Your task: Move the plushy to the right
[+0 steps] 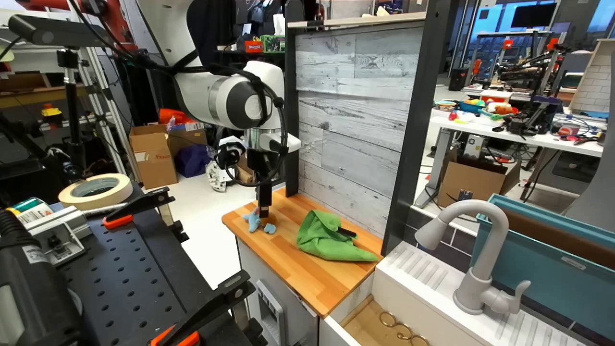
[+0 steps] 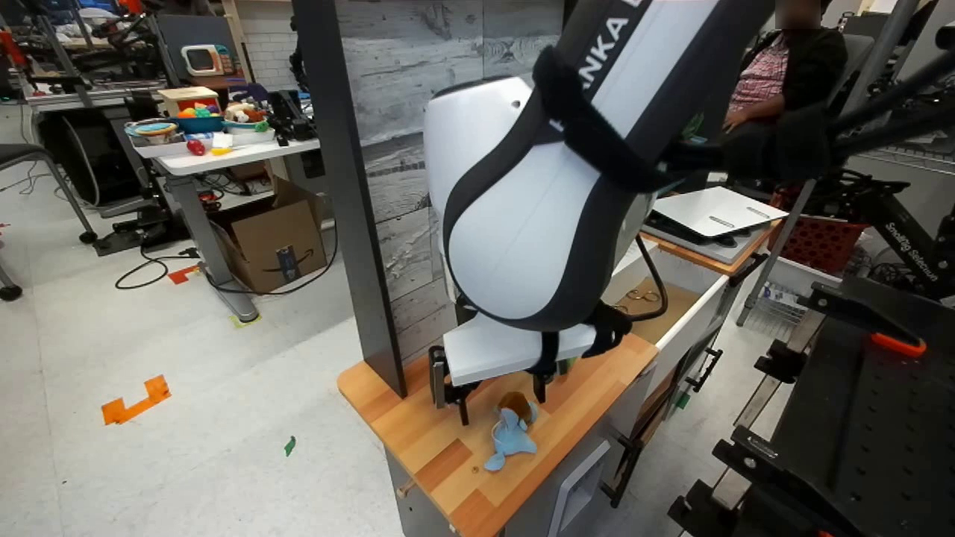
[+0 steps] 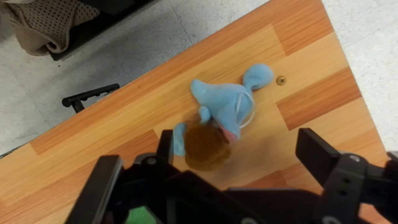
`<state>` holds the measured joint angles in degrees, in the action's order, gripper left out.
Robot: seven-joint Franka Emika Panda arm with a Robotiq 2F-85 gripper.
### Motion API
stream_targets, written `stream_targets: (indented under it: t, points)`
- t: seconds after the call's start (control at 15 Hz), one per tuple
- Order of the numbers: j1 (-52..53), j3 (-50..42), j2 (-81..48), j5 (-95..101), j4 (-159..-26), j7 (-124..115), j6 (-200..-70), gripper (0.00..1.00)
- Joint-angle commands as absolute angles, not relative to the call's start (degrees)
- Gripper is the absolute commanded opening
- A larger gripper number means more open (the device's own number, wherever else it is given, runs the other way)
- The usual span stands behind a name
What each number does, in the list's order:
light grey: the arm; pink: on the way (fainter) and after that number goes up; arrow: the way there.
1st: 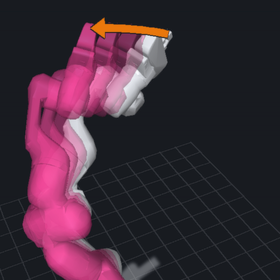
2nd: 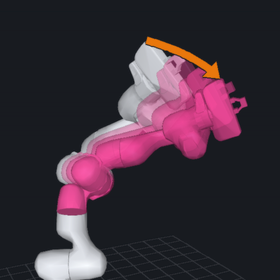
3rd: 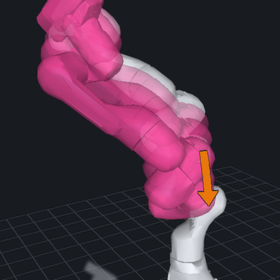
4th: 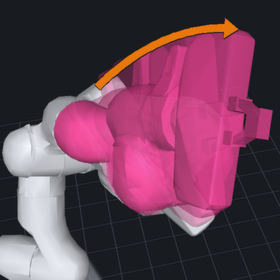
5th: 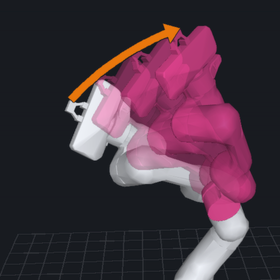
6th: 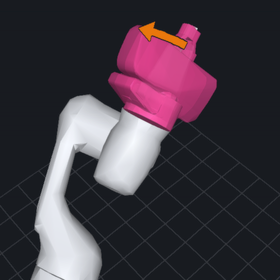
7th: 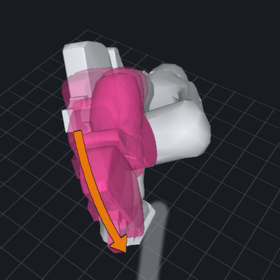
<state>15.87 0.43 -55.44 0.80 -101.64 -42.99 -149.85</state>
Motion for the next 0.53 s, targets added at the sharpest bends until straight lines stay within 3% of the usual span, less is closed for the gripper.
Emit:
stream_targets:
  t: [0.0, 0.33, 0.4, 0.47]
  points:
    - [16.20, -0.01, -57.46, -2.07, -99.28, -41.57, -150.36, 1.00]
    - [16.37, -0.50, -59.76, -2.66, -97.51, -41.69, -149.14, 1.00]
    - [16.32, -0.54, -60.09, -2.73, -97.29, -41.70, -149.14, 0.75]
    - [16.44, -0.72, -60.32, -2.68, -97.04, -41.80, -149.13, 0.72]
